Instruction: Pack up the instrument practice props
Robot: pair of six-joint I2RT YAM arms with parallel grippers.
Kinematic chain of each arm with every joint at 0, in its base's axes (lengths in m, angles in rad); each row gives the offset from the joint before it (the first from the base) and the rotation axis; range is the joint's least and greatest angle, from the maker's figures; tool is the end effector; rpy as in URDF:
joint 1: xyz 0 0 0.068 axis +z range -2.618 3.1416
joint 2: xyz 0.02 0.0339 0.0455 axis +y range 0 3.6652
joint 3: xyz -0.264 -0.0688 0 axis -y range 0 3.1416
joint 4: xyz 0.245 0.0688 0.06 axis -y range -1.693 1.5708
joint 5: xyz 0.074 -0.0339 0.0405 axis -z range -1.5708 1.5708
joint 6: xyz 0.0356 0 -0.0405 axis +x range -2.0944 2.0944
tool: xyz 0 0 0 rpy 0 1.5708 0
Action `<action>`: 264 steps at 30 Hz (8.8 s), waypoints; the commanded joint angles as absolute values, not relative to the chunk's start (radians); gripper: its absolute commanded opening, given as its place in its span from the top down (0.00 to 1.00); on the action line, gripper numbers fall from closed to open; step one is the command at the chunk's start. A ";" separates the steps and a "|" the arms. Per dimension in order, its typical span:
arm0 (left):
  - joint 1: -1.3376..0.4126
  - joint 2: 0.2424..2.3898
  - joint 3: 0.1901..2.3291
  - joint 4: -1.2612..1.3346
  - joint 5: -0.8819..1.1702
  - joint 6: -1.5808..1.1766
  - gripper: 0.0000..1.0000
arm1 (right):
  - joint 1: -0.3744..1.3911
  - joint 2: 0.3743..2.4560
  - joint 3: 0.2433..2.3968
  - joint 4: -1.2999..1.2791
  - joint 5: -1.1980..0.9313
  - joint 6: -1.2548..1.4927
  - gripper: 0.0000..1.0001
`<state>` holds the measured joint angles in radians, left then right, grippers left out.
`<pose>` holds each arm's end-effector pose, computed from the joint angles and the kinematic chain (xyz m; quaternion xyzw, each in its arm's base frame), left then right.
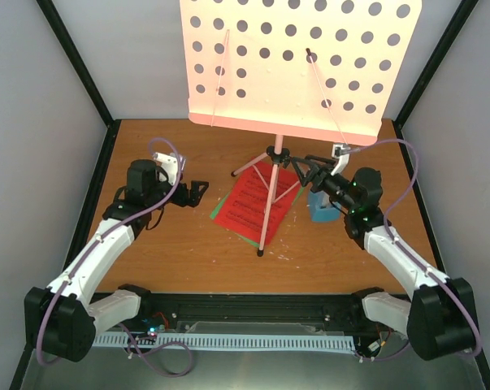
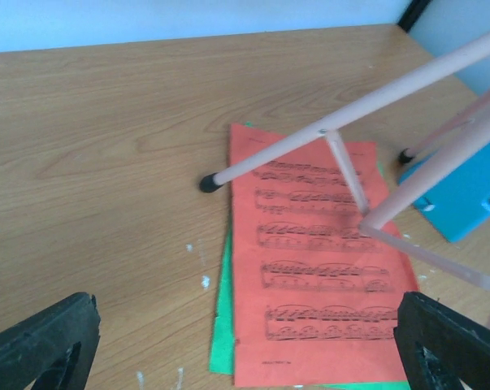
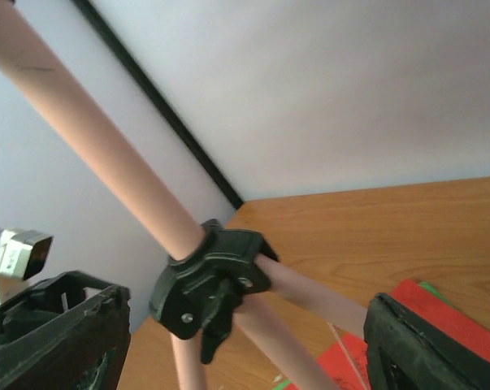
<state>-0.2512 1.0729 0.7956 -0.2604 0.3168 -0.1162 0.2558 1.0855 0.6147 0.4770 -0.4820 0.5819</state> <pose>0.2284 -0.0700 0.2809 0.1356 0.8514 -0.2239 0.4544 0.2357 0.0787 0.2900 -0.0559 0.7029 0.4338 0.5608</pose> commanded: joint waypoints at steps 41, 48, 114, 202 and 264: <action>-0.668 1.608 1.040 0.249 0.618 -0.331 0.54 | 0.236 1.511 1.122 0.684 -1.107 0.389 0.84; -0.693 1.608 1.019 0.252 0.522 -0.296 0.95 | 0.274 1.478 1.123 0.621 -1.085 0.338 0.97; -0.797 1.002 0.468 0.516 0.385 -0.172 0.22 | 0.703 0.954 0.738 0.527 -0.560 0.257 0.97; -0.490 1.017 0.519 0.154 0.274 -0.648 1.00 | 0.700 1.809 1.099 0.370 -0.157 0.366 0.61; -0.290 1.610 0.811 -0.034 -0.004 -0.463 0.66 | 0.678 0.472 0.591 -0.420 0.134 0.543 0.04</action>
